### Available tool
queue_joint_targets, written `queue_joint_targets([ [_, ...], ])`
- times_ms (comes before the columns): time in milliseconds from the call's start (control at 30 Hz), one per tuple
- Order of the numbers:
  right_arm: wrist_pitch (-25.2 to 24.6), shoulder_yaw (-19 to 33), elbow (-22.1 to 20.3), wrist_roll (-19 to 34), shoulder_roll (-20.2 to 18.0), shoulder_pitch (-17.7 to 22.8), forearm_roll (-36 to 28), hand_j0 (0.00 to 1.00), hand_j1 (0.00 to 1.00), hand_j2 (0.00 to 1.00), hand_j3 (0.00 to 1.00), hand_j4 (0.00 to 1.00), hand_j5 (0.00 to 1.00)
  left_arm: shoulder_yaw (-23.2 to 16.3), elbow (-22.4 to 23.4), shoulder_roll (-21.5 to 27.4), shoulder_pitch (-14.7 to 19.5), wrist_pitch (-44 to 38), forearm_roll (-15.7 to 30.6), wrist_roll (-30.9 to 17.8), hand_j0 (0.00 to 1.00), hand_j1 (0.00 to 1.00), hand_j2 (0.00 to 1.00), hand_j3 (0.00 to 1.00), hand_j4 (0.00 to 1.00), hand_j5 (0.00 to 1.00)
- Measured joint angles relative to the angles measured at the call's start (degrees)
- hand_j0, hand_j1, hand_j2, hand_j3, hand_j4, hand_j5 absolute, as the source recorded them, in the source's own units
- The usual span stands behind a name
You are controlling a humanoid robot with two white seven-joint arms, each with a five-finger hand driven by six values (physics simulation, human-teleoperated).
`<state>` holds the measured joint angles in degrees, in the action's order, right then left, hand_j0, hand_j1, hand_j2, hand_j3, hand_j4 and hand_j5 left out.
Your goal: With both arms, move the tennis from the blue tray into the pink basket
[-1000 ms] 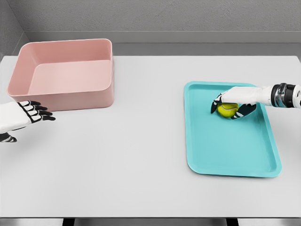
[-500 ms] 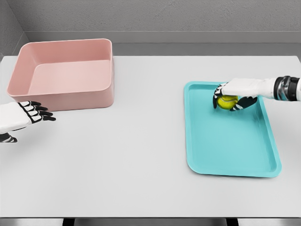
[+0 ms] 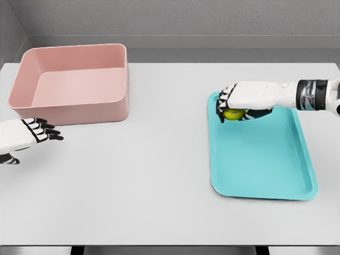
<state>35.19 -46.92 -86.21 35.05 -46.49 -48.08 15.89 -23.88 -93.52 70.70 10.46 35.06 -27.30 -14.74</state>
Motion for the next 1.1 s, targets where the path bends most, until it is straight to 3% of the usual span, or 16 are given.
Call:
queue_joint_targets([
  [267, 0.02, -0.26, -5.97, 0.03, 4.43, -0.18, 1.96, 0.46, 0.46, 0.46, 0.46, 0.46, 0.46, -0.28, 0.00, 0.13, 0.00, 0.00, -0.03, -0.01, 1.00, 1.00, 1.00, 1.00, 1.00, 1.00],
  [633, 0.05, -5.16, -6.30, 0.07, 18.18, 0.00, 7.10, 0.46, 0.46, 0.46, 0.46, 0.46, 0.46, -2.25, 0.49, 0.69, 0.18, 0.00, -0.16, -0.03, 1.00, 1.00, 1.00, 1.00, 1.00, 1.00],
  [767, 0.04, -7.03, -3.44, 0.06, 24.06, -0.26, 8.47, 0.46, 0.46, 0.46, 0.46, 0.46, 0.46, -2.37, 0.60, 0.72, 0.09, 0.00, -0.17, -0.04, 1.00, 1.00, 1.00, 1.00, 1.00, 1.00],
  [1100, 0.04, -9.13, 9.04, 0.07, 36.76, -2.37, 10.49, 0.46, 0.46, 0.46, 0.46, 0.46, 0.46, -2.23, 1.70, 1.04, 0.53, -0.01, 0.03, -0.03, 1.00, 1.00, 1.00, 1.00, 1.00, 1.00],
])
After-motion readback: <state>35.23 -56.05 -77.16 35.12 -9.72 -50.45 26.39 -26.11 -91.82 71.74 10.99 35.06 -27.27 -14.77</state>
